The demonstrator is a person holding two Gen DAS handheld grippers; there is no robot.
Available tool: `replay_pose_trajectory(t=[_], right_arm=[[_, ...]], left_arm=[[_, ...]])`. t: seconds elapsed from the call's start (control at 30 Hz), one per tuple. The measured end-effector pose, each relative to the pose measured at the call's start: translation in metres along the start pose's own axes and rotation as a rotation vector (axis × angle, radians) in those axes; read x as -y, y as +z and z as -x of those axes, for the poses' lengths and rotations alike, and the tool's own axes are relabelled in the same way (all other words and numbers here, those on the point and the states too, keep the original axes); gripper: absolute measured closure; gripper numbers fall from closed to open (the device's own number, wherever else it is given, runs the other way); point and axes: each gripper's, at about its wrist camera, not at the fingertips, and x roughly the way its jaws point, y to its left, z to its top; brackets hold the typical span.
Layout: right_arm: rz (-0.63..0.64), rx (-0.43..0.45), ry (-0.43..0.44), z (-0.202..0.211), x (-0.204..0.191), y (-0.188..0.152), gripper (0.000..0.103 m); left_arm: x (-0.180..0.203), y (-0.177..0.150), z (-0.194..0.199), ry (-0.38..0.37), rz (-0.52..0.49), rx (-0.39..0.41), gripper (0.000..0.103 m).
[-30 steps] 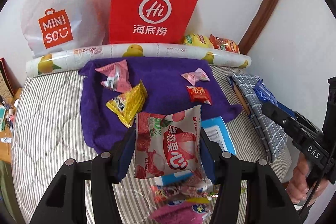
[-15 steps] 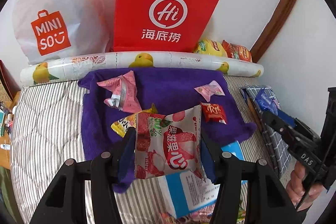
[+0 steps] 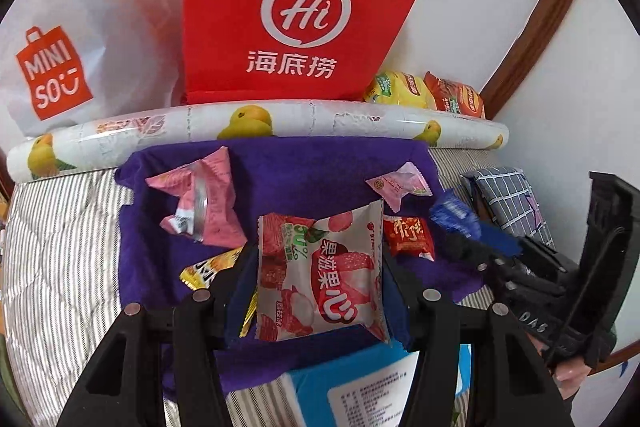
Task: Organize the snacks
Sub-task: 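Carry the pink bag and blue packet in both tools over the purple towel, then open both tools to drop the pink bag and blue packet onto the towel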
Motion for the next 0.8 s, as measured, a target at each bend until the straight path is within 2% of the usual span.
replay_pose_trajectory(t=[0.23,0.43,0.8], right_arm=[[0.016,-0.081,0.055,-0.03,0.003,-0.001,0.054],[0.015,-0.12,0.051,-0.049,0.007,-0.004,0.054],[0.039,-0.125,0.037,-0.054,0.01,-0.007,0.053]], left_arm=[[0.009,0.007,-0.022,0.018,-0.032,-0.021,0.048],[0.012,0.012,-0.041,0.021,-0.05,-0.055,0.048],[0.016,0.013,-0.064,0.035,-0.087,-0.093,0.047]])
